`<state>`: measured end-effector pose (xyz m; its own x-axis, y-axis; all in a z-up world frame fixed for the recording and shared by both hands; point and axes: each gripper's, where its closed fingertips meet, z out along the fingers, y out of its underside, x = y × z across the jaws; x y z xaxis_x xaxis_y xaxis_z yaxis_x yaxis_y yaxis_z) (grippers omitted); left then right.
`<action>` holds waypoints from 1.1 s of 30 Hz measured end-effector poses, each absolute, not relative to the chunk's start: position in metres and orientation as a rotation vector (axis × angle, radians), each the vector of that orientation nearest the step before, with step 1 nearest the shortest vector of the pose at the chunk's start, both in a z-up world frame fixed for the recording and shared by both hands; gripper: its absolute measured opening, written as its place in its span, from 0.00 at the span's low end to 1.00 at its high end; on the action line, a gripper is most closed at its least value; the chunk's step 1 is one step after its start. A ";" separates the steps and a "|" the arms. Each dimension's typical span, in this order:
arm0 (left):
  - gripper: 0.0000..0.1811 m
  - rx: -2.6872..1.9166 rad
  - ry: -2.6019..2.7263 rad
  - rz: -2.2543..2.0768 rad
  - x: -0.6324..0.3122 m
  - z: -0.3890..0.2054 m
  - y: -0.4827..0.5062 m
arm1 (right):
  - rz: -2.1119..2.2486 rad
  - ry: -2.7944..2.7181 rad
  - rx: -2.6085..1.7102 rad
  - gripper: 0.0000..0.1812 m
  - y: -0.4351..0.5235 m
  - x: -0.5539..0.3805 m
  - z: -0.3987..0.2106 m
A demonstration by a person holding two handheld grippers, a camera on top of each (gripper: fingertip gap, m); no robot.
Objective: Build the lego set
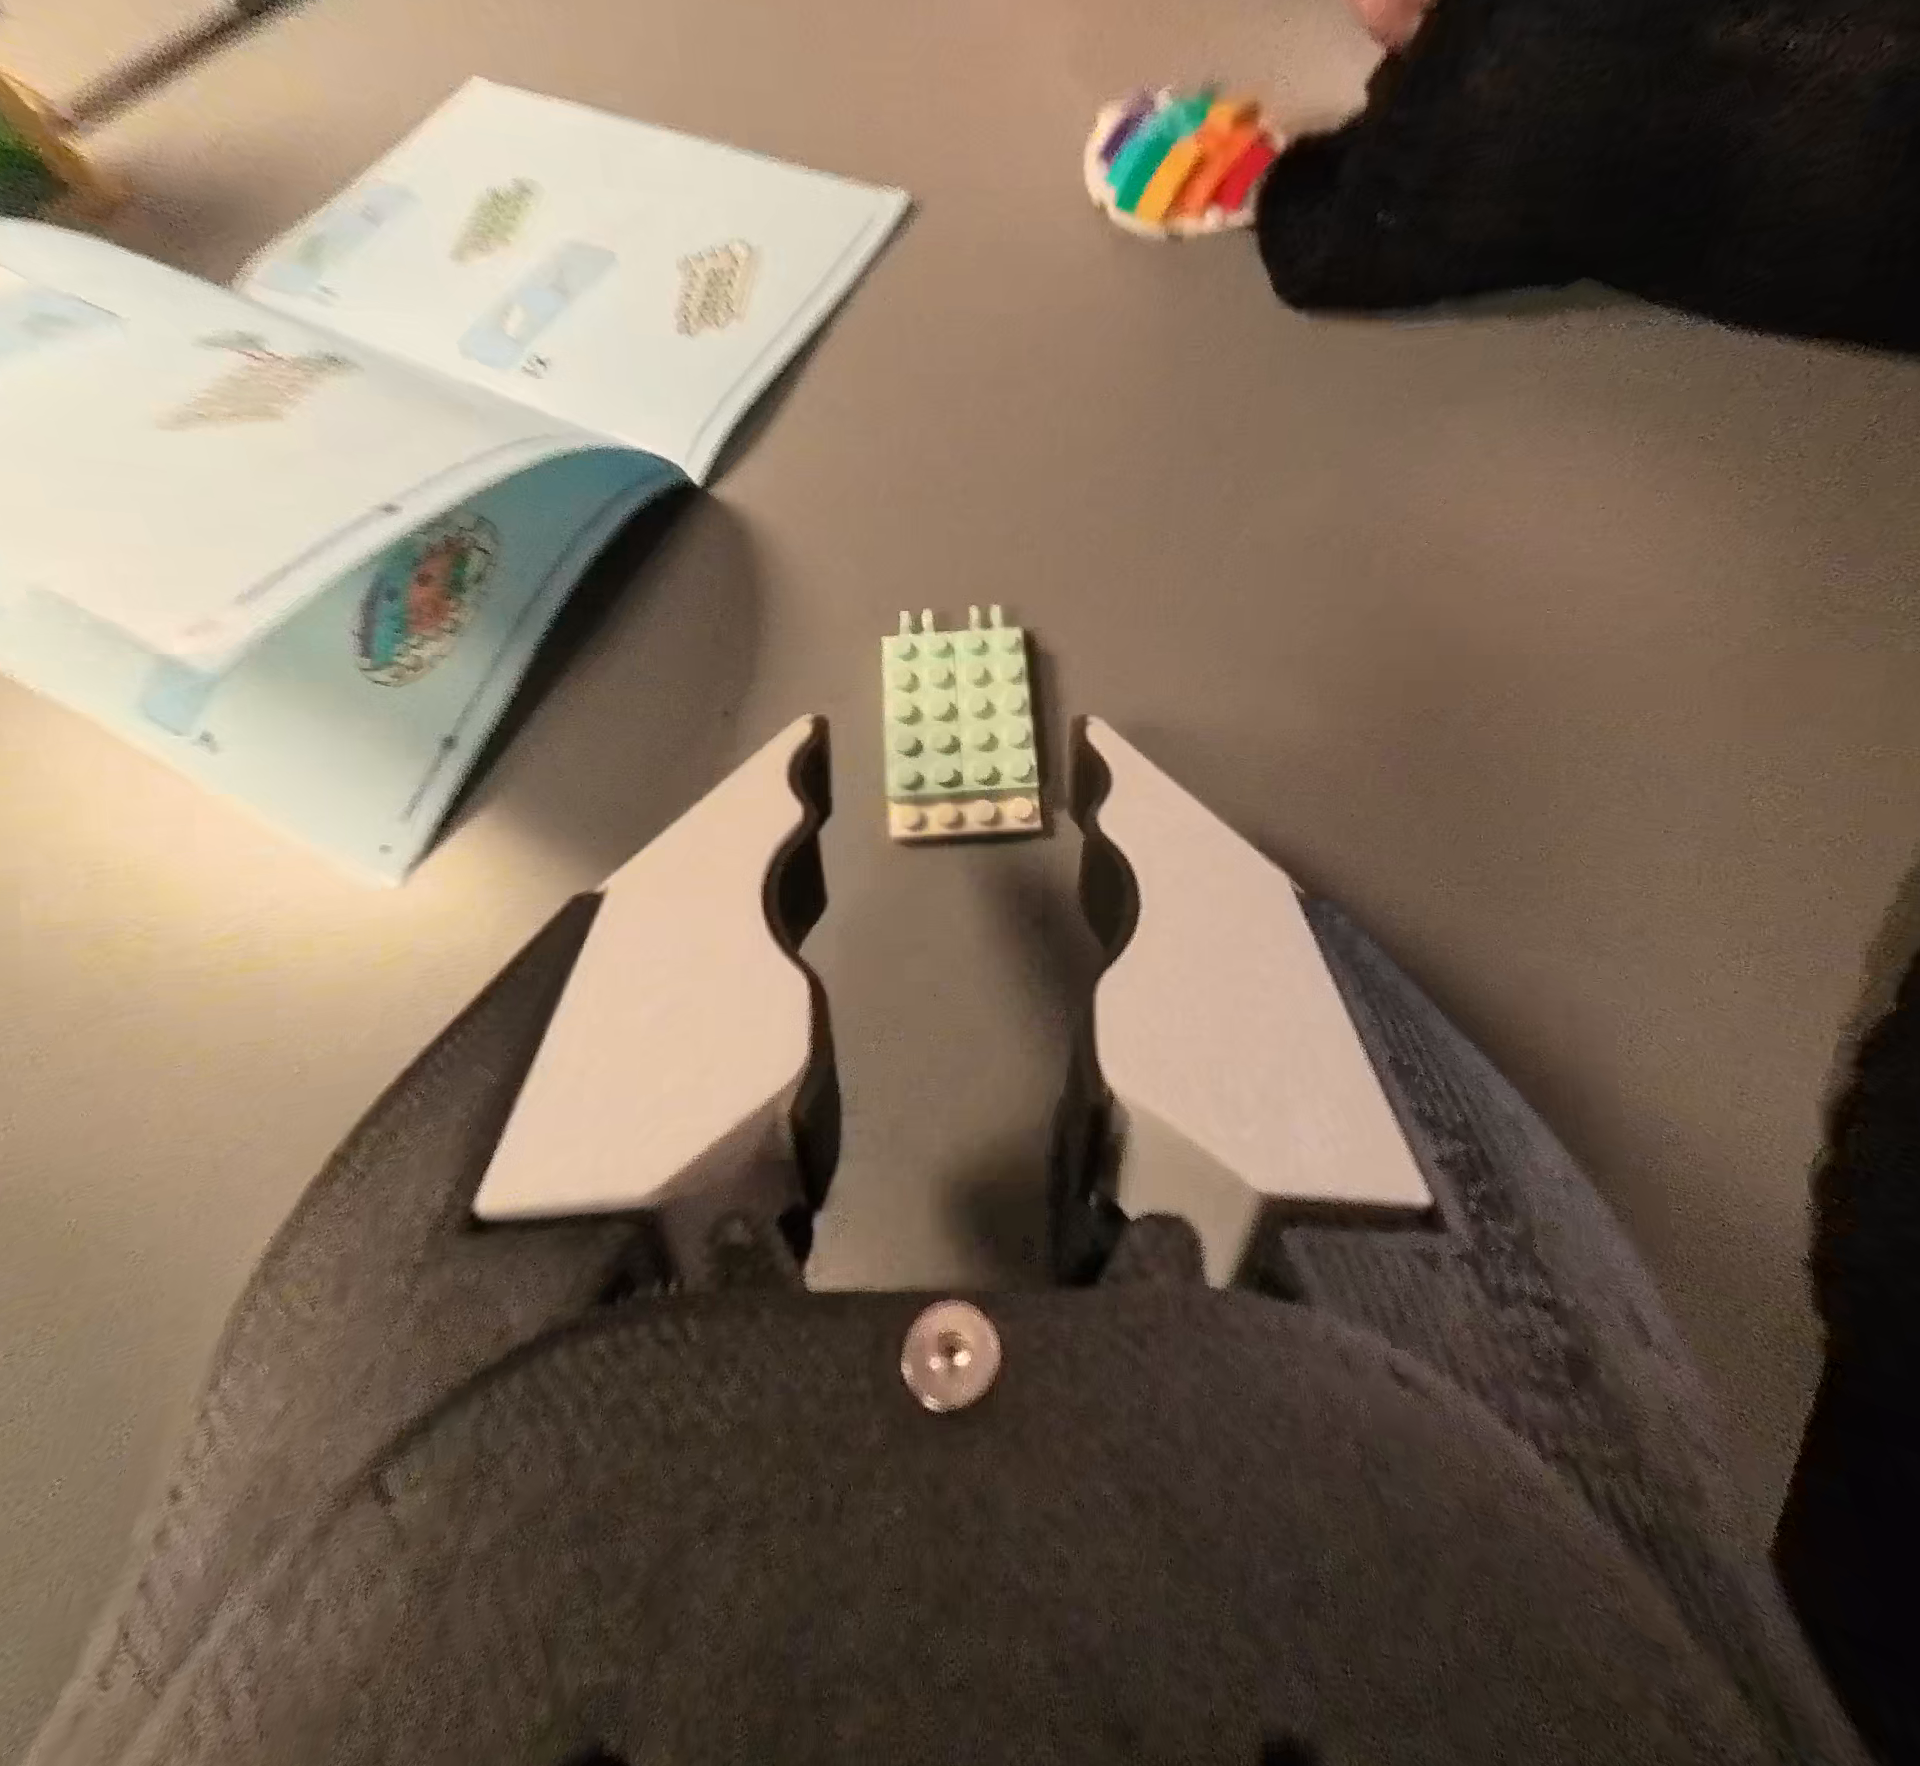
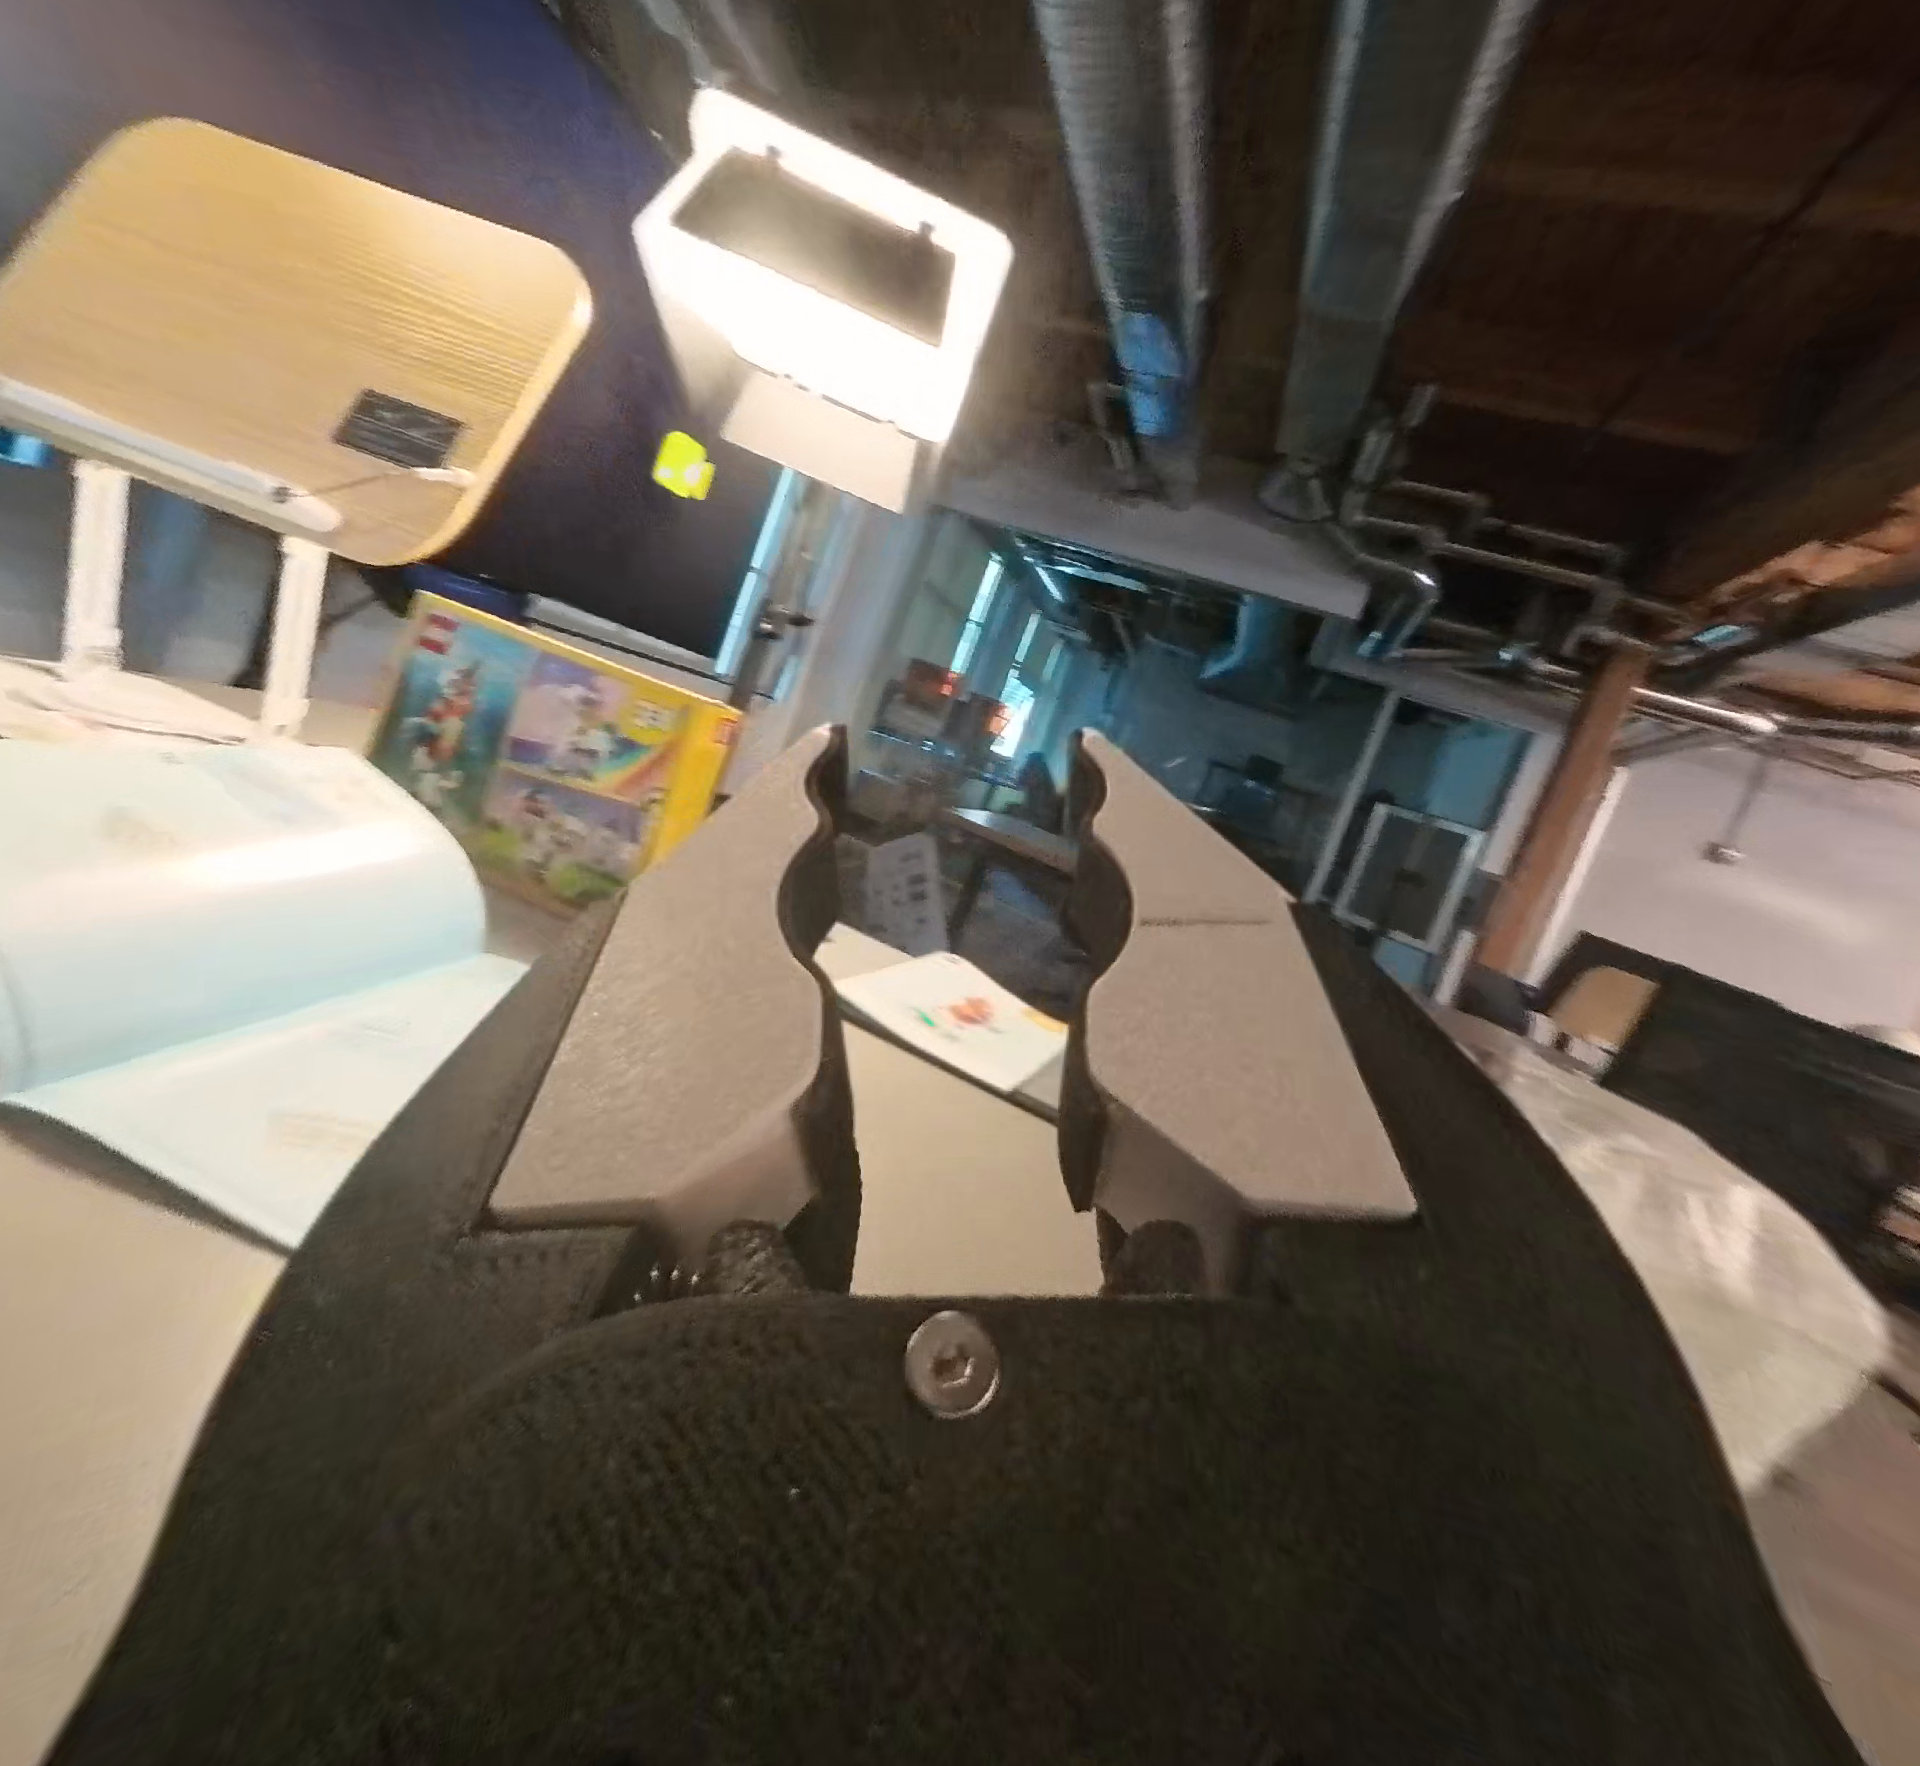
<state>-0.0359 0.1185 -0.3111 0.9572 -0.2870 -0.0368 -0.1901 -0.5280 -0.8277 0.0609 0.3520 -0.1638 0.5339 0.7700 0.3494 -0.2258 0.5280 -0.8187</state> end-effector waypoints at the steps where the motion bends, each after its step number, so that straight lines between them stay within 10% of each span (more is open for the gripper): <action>1: 0.25 -2.104 0.321 -0.105 -0.039 -0.302 0.117 | 0.654 -0.769 -0.814 0.22 0.360 0.068 -0.164; 20: 0.12 -1.544 0.002 0.578 -0.147 -0.125 0.006 | 0.597 -0.764 -0.990 0.19 0.392 0.078 -0.190; 33: 0.18 -1.703 -0.527 0.446 -0.286 -0.157 -0.110 | 0.558 -0.650 -1.078 0.22 0.414 0.092 -0.193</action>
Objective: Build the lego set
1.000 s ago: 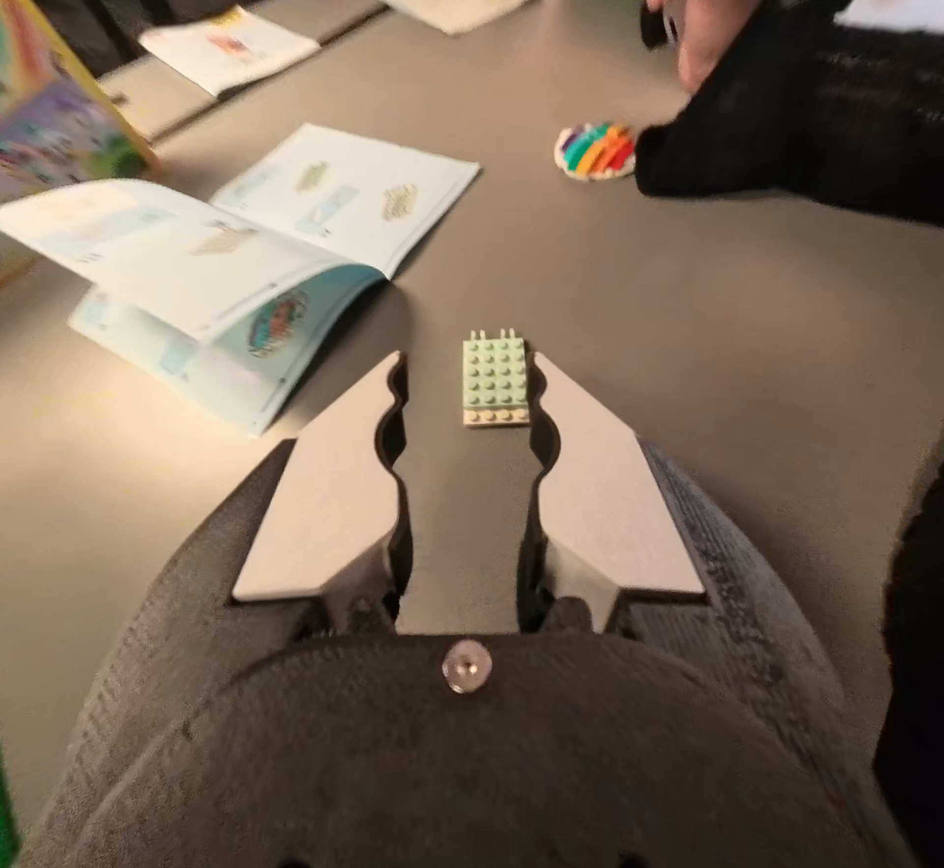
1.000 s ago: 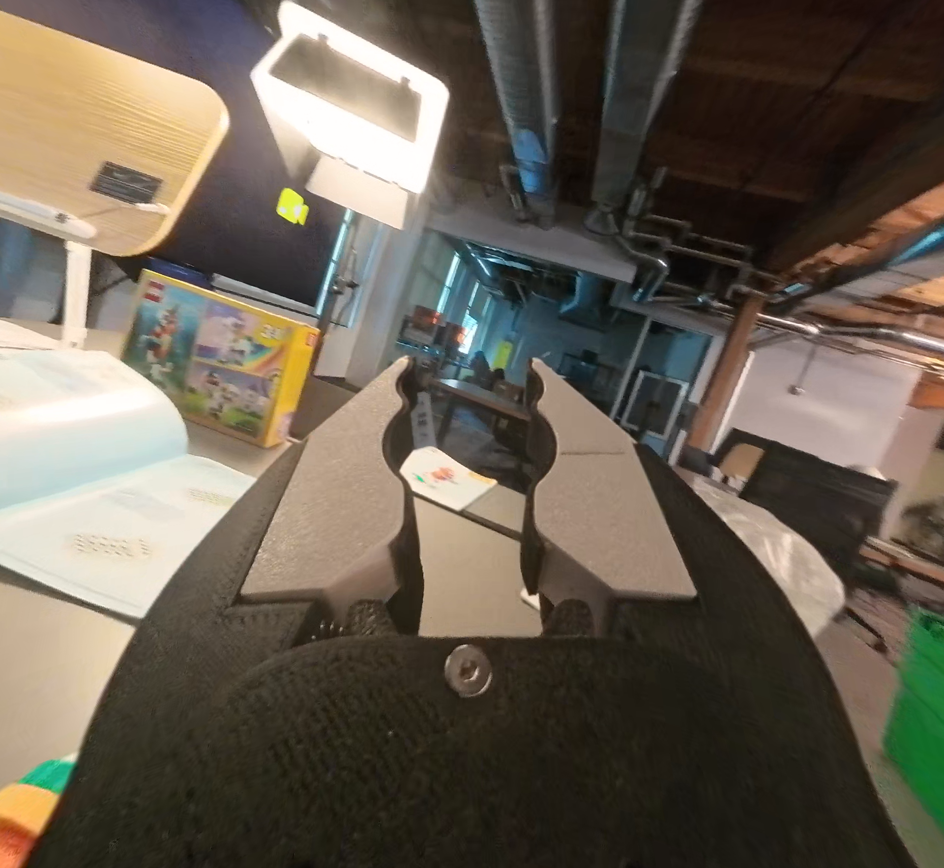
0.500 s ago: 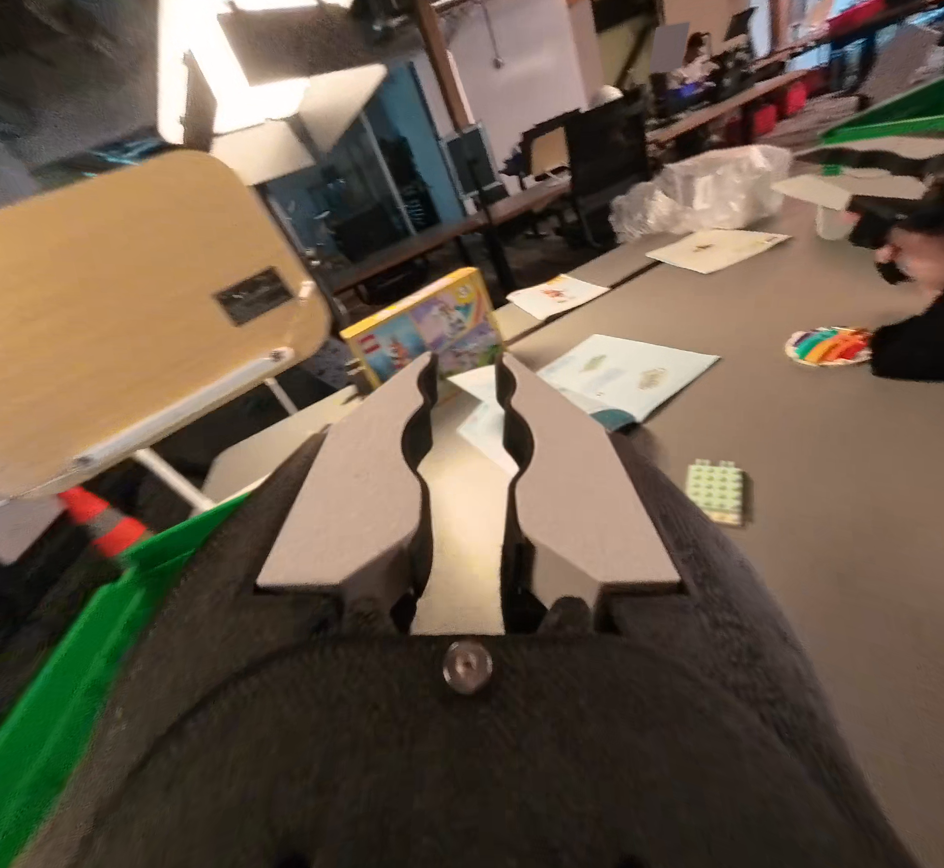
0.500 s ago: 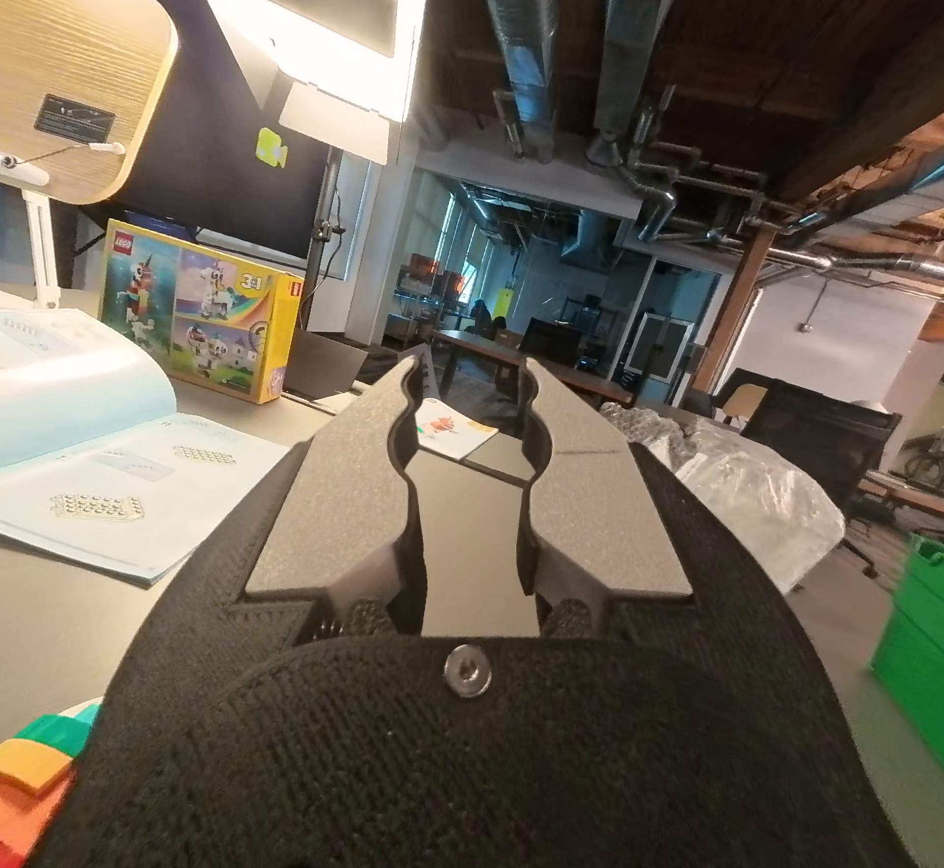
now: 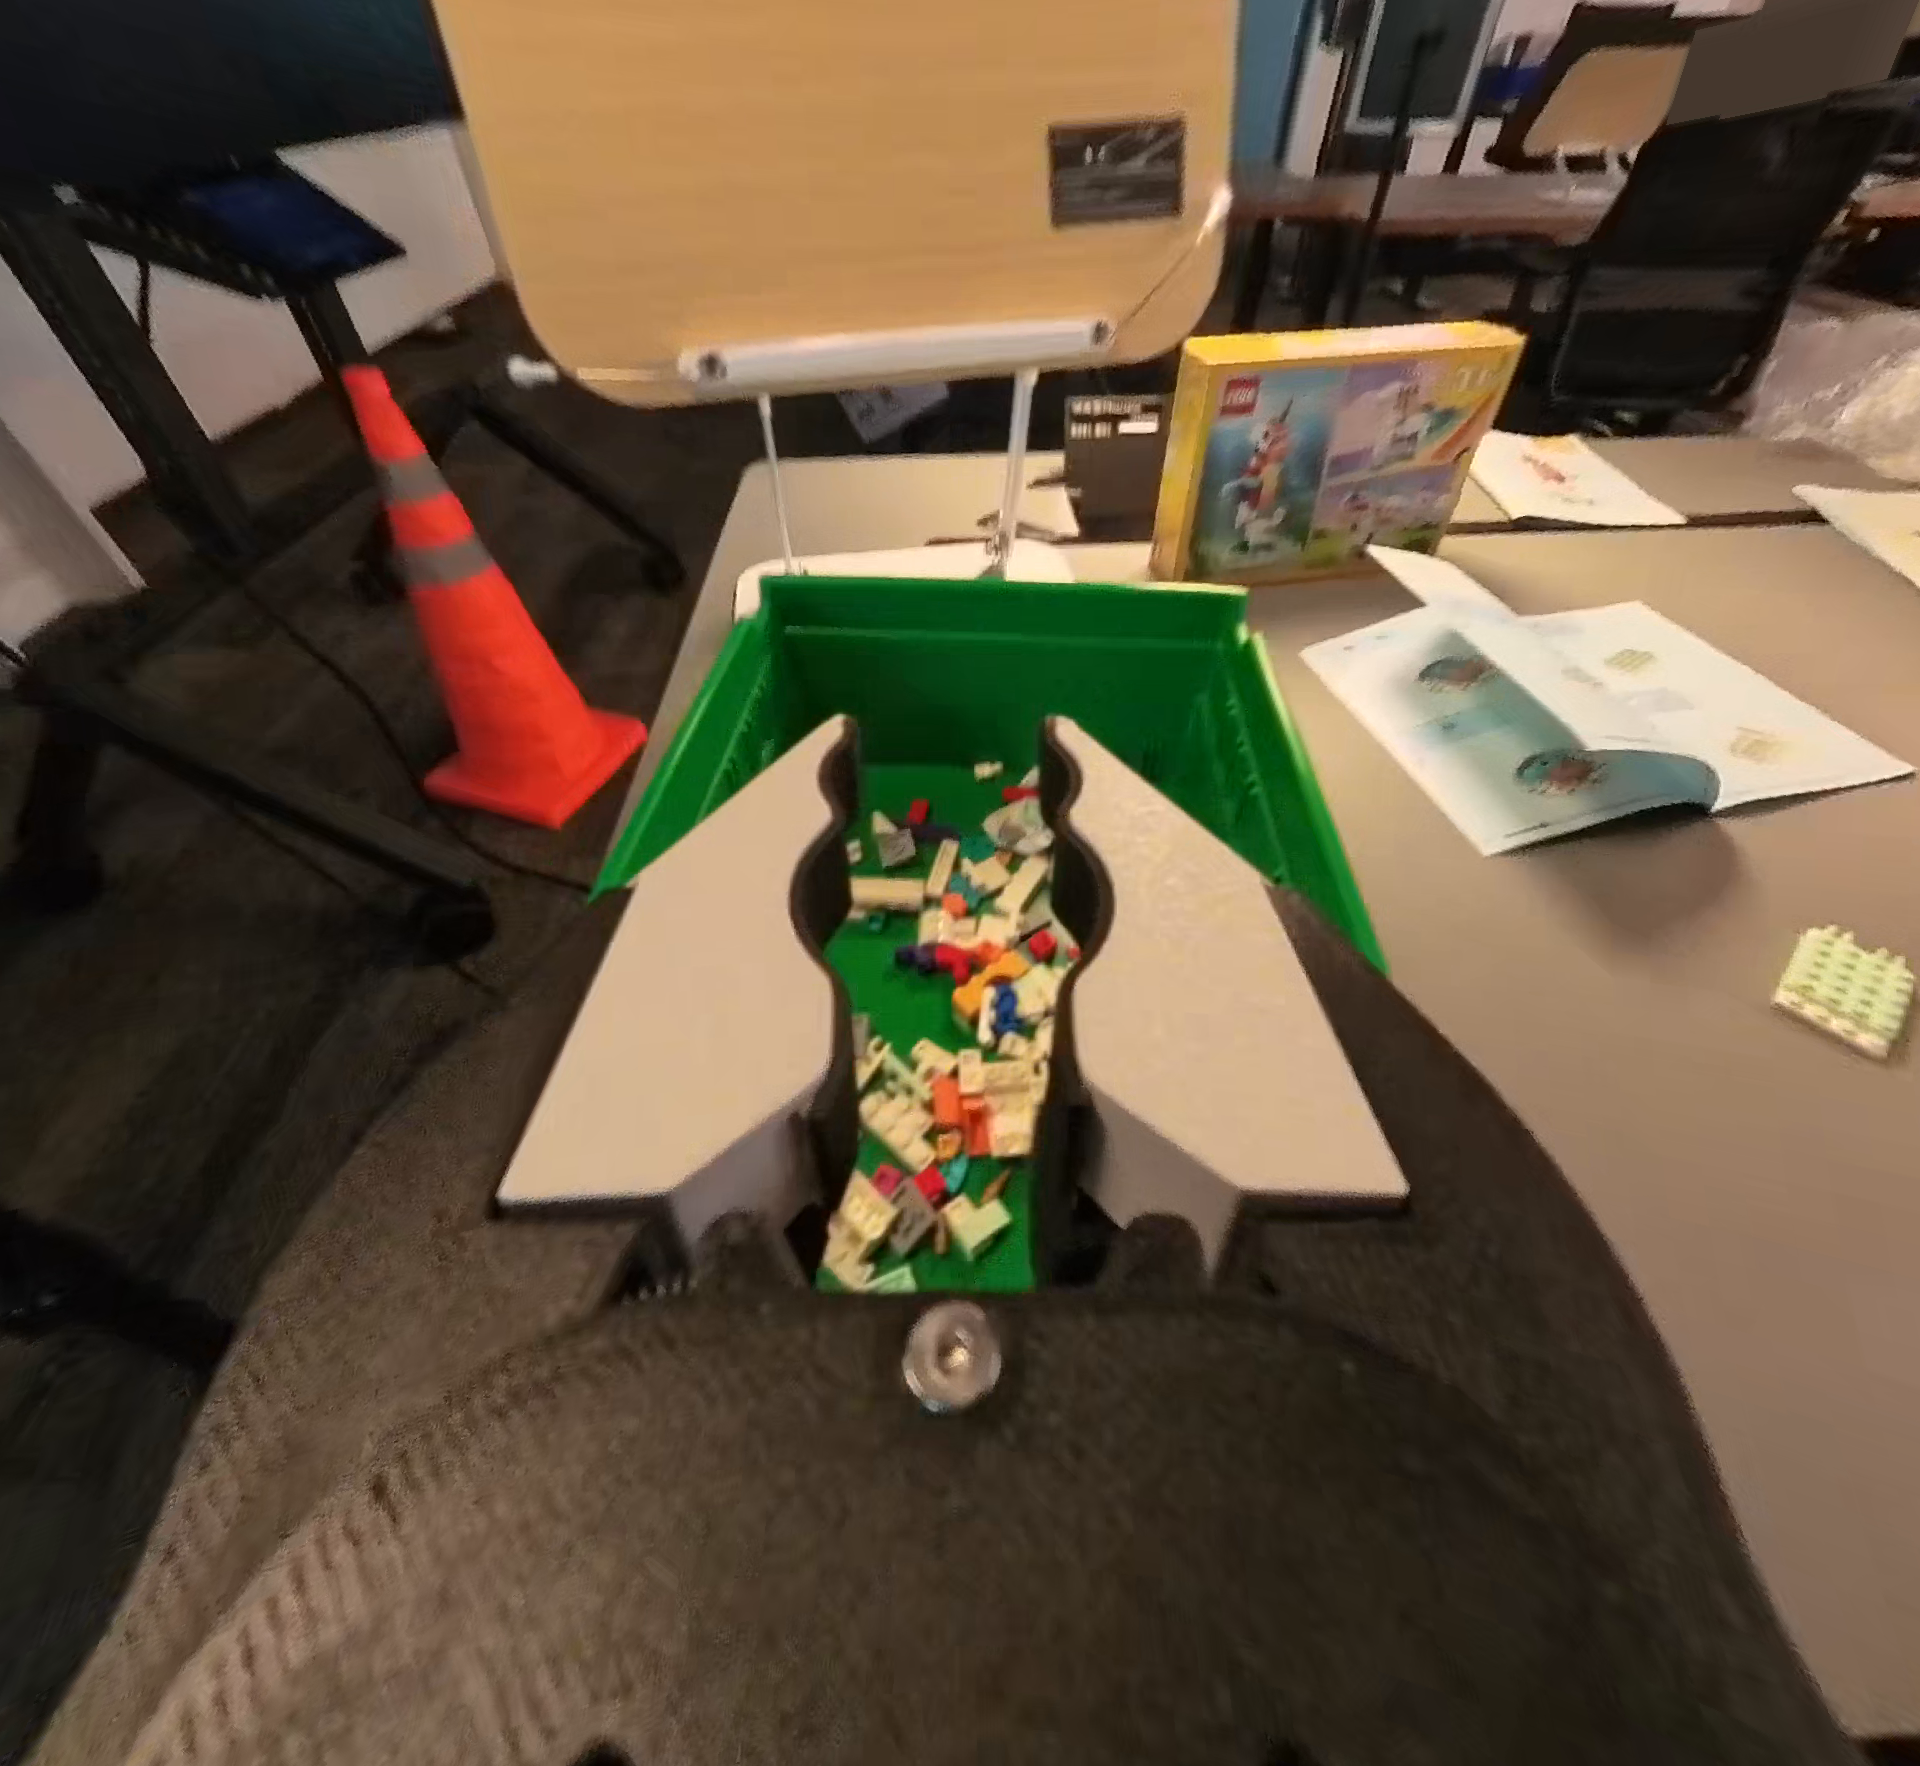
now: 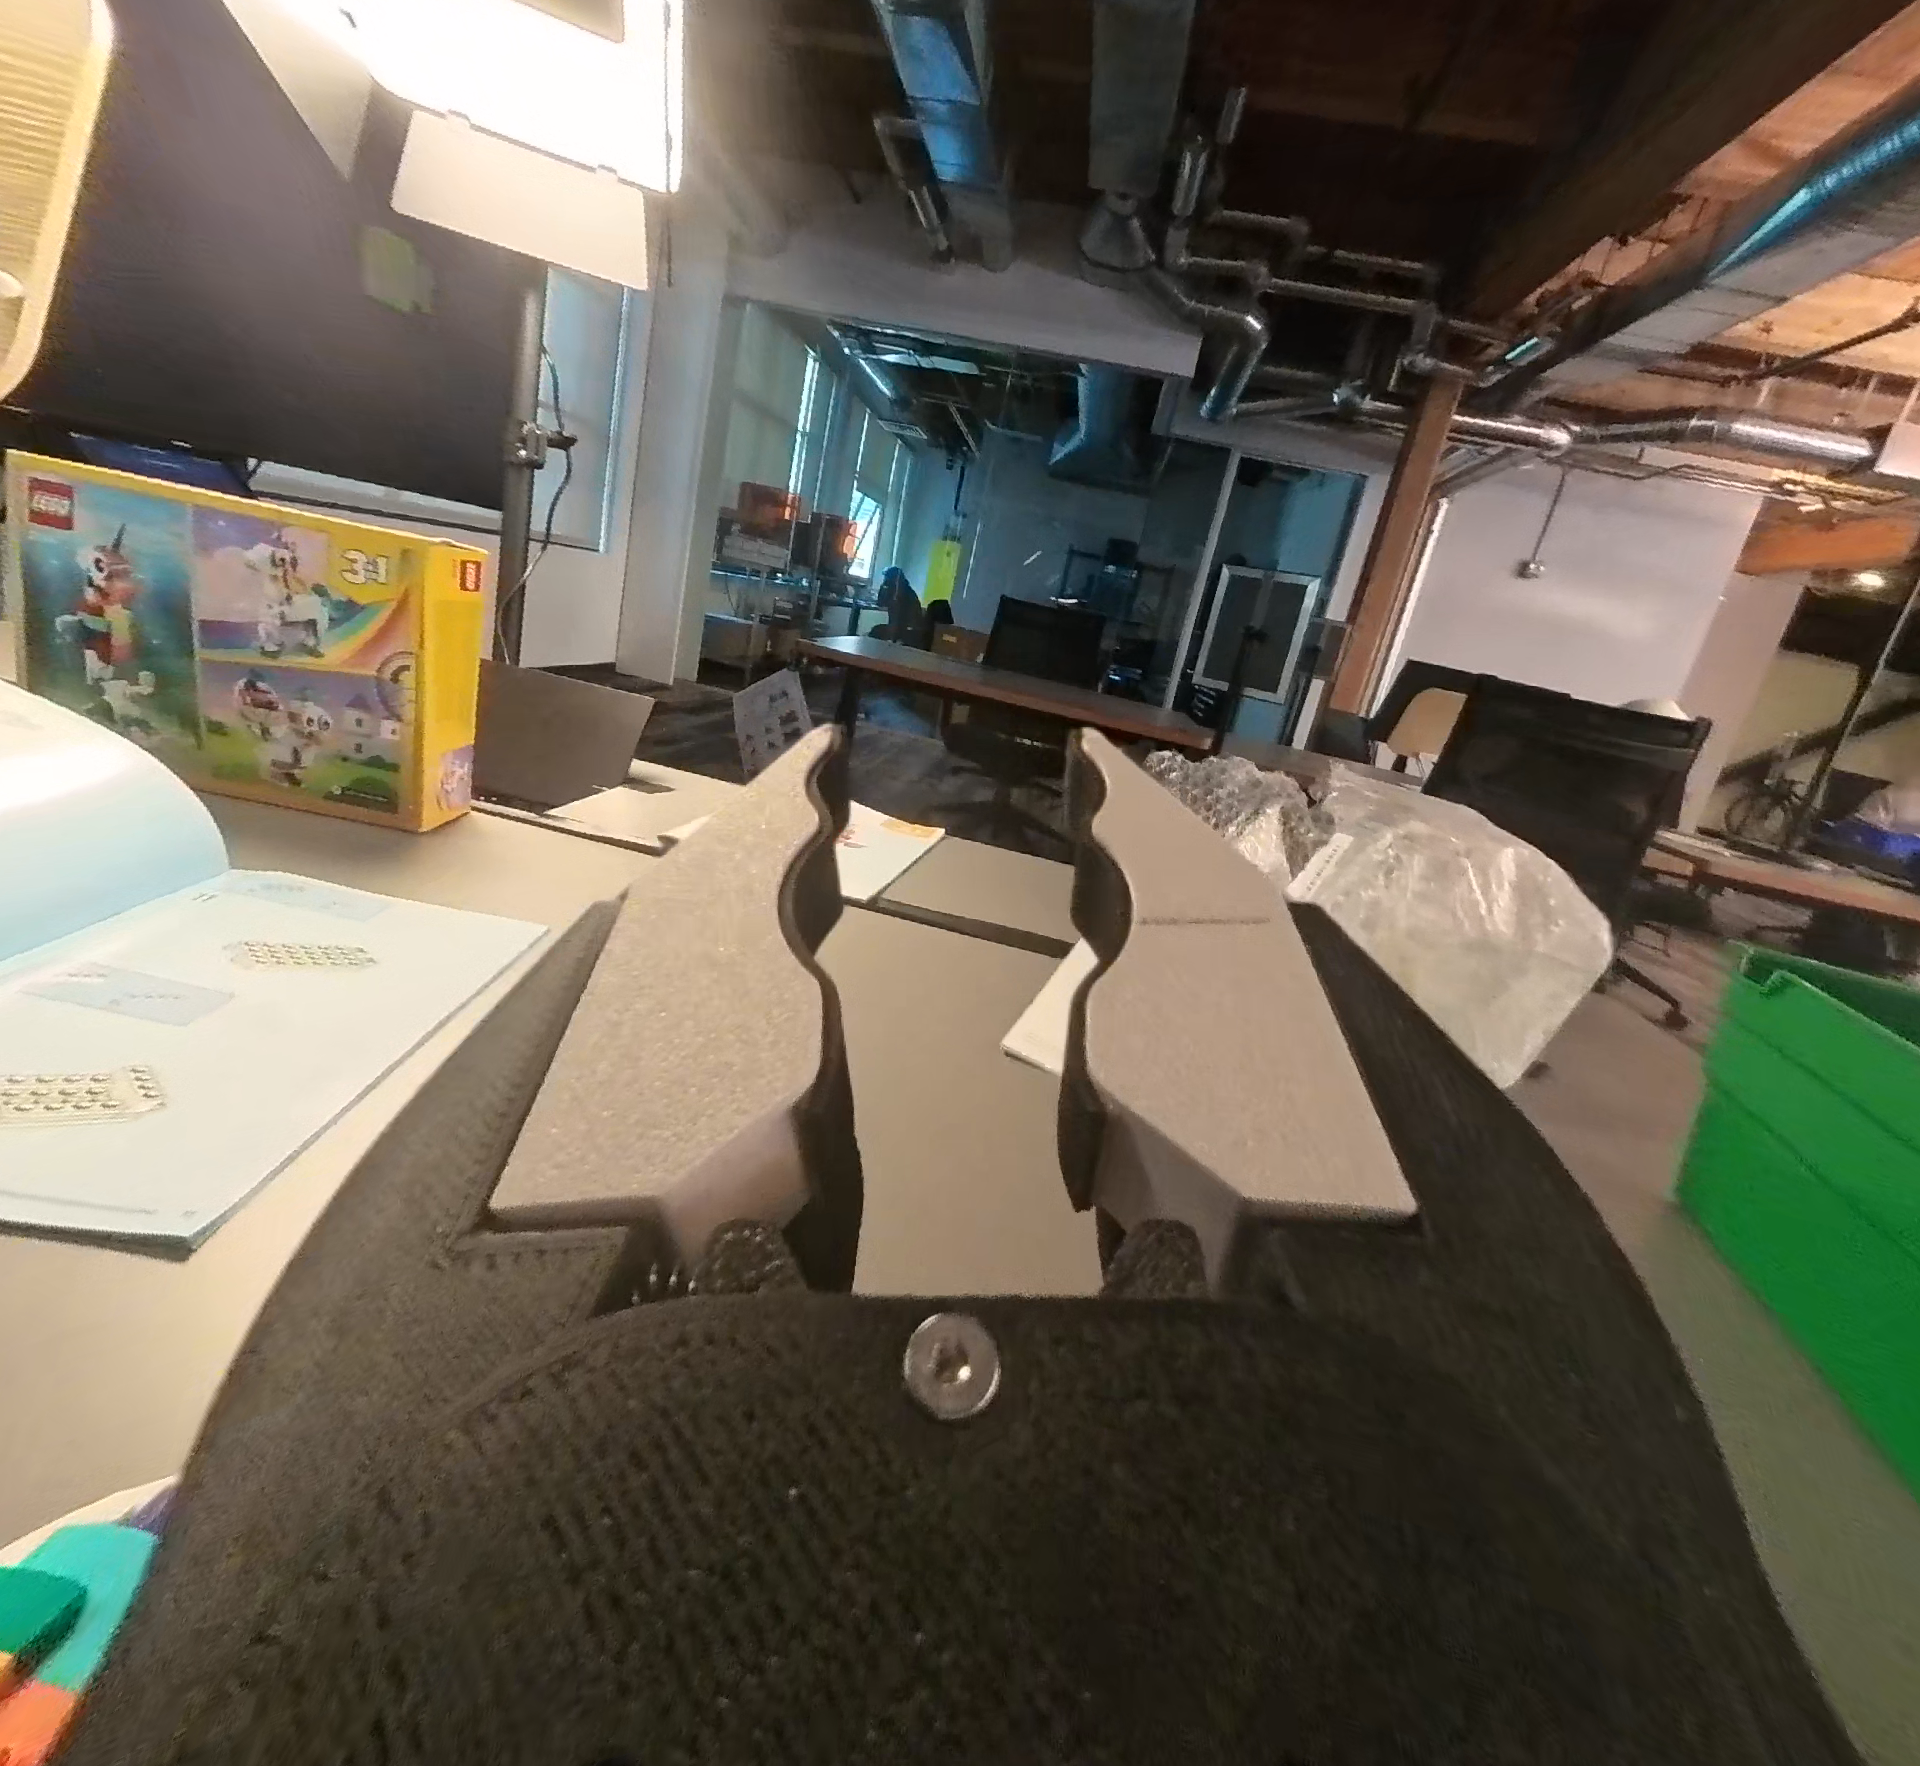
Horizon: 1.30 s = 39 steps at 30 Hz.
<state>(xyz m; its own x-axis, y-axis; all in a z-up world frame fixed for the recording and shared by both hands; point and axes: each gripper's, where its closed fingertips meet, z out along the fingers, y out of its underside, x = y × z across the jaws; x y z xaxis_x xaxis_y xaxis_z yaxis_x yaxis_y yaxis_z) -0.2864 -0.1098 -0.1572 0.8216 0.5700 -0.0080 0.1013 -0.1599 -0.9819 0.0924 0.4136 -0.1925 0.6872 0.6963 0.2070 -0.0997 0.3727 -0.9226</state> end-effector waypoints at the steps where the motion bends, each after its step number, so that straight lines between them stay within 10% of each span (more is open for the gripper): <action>1: 0.19 -1.737 -0.536 0.424 -0.293 -0.163 -0.110 | 0.555 -0.651 -1.083 0.22 0.415 0.092 -0.193; 14: 0.01 -2.488 -0.219 -0.005 -0.302 -0.300 -0.021 | 0.521 -0.690 -1.120 0.20 0.418 0.084 -0.201; 39: 0.09 -2.707 -0.203 0.034 -0.318 -0.337 -0.015 | 0.653 -0.720 -1.109 0.18 0.413 0.073 -0.201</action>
